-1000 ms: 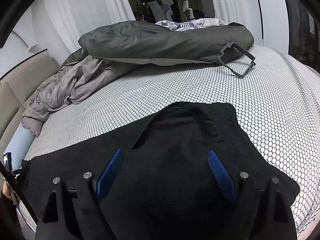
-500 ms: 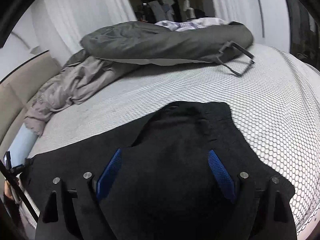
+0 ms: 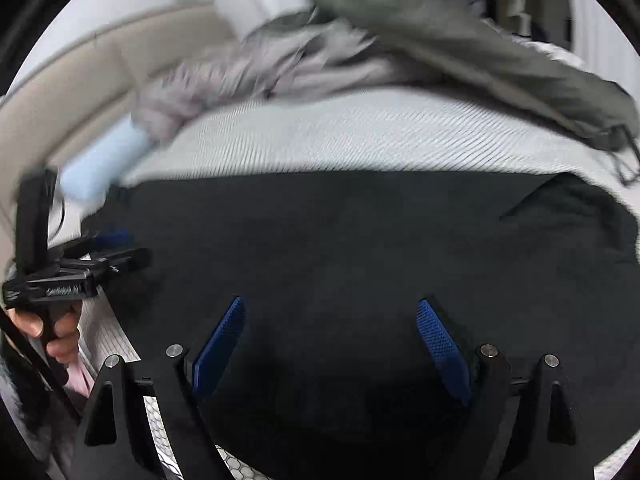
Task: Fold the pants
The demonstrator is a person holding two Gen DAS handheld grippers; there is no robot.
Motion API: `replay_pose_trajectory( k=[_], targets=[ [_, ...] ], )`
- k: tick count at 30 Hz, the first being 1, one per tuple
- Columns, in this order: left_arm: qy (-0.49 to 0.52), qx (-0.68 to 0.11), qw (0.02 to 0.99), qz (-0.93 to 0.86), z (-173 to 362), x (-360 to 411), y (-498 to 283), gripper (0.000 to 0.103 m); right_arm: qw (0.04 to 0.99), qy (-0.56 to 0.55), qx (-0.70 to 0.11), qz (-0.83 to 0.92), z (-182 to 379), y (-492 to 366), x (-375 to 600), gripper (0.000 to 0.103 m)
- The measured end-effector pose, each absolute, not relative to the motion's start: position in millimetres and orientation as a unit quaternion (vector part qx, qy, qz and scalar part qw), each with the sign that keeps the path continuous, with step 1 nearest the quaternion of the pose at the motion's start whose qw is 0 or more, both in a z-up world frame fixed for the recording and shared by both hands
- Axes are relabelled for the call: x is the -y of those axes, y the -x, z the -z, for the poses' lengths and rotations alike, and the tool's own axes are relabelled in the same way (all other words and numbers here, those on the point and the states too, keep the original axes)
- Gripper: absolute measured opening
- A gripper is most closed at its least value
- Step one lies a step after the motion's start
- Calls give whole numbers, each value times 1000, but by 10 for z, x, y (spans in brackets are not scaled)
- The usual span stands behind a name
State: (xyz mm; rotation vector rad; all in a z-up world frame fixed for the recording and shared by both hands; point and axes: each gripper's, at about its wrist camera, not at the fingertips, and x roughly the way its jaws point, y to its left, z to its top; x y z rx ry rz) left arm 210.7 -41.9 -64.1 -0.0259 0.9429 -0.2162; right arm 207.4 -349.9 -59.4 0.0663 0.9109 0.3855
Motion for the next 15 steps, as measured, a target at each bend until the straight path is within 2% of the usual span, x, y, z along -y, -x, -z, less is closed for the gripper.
replay_pose_trajectory(
  k=[3, 7, 12, 15],
  targets=[
    [-36, -440, 891, 103, 818, 661, -1945, 95, 873, 39, -455, -170, 839, -2041, 3357, 88],
    [-19, -439, 891, 115, 869, 659, -1836, 100, 885, 88, -440, -126, 838, -1869, 3786, 89],
    [-24, -439, 891, 111, 874, 471, -1791, 101, 890, 46, -452, 39, 845, -1685, 4916, 90],
    [-28, -448, 887, 105, 842, 447, -1940, 101, 890, 6, -452, 61, 828, -1603, 5250, 90]
  ],
)
